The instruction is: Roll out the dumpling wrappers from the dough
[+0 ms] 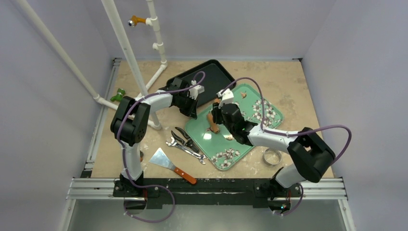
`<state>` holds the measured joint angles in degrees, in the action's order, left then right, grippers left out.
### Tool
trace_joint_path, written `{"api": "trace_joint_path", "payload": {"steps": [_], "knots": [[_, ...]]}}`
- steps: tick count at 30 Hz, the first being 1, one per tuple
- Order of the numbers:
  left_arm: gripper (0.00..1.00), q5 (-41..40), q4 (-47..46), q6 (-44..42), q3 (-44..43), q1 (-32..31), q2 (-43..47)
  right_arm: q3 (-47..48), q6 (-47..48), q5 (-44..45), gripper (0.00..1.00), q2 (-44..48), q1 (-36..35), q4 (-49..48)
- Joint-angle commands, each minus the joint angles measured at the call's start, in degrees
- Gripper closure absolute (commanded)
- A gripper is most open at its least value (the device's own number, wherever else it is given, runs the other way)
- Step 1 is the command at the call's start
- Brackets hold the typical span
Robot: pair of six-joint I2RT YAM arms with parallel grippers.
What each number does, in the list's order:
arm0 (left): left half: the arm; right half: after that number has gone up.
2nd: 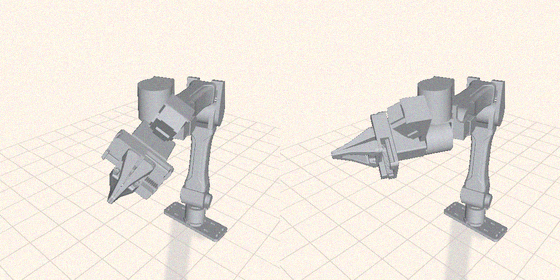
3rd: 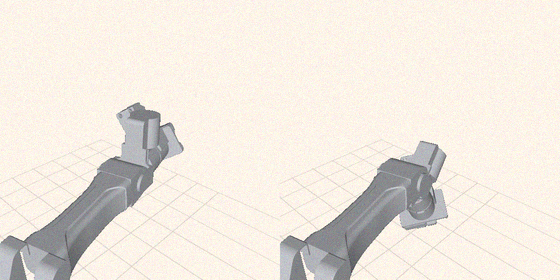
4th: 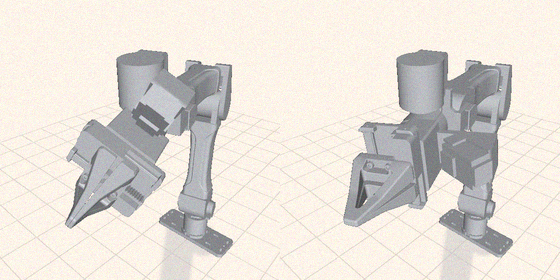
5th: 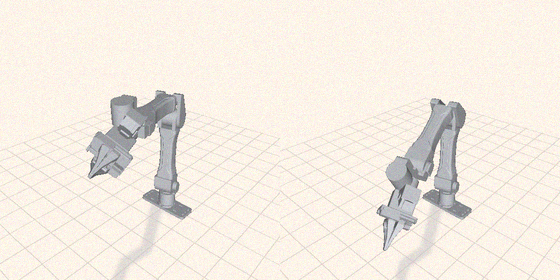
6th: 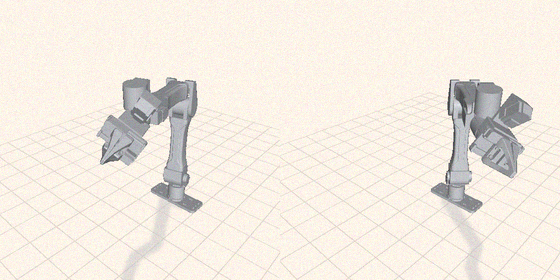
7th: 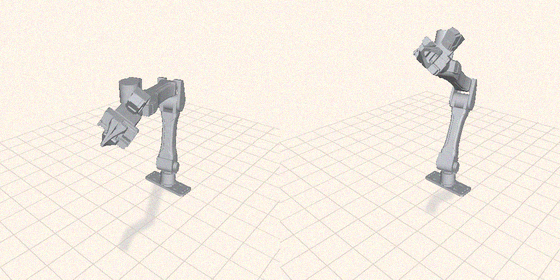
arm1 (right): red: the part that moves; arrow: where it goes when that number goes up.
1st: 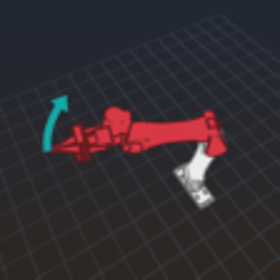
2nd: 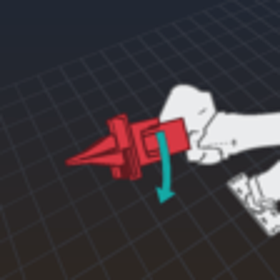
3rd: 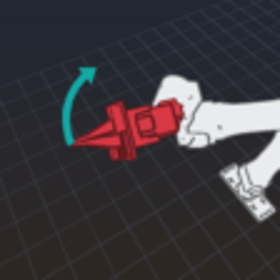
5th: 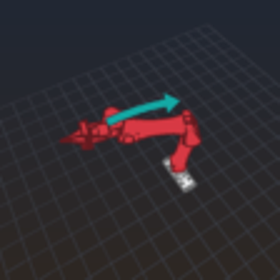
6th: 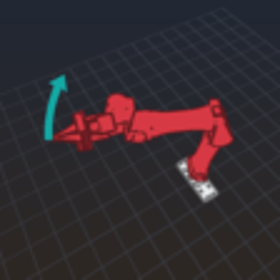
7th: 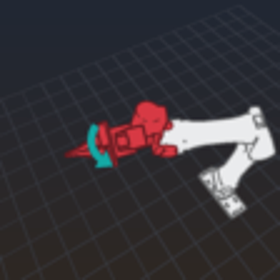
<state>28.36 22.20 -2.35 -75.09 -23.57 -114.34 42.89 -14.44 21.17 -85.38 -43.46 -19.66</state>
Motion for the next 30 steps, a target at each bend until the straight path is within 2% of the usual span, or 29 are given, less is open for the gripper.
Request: {"api": "trace_joint_path", "payload": {"steps": [1,9,16,24,30], "knots": [[1.0,-2.1,-0.7,0.5,-0.2,1.1,-0.1,-3.7,-5.7,-3.9,1.0,-3.5,-2.9,8.6],[1.0,-1.9,-0.9,0.3,-0.3,1.1,-0.1,5.5,1.0,-2.2,1.0,3.0,-2.2,12.0],[1.0,-2.1,-1.0,0.4,-0.3,1.1,-0.2,9.4,5.2,-1.5,1.0,7.3,2.8,8.7],[1.0,-2.1,-1.1,0.4,-0.3,1.1,-0.3,1.8,5.0,-0.8,1.0,2.5,5.1,4.7],[1.0,-1.9,-1.1,0.4,-0.3,1.2,-0.2,-2.0,1.1,-2.3,1.0,-2.0,3.3,4.9]]}}
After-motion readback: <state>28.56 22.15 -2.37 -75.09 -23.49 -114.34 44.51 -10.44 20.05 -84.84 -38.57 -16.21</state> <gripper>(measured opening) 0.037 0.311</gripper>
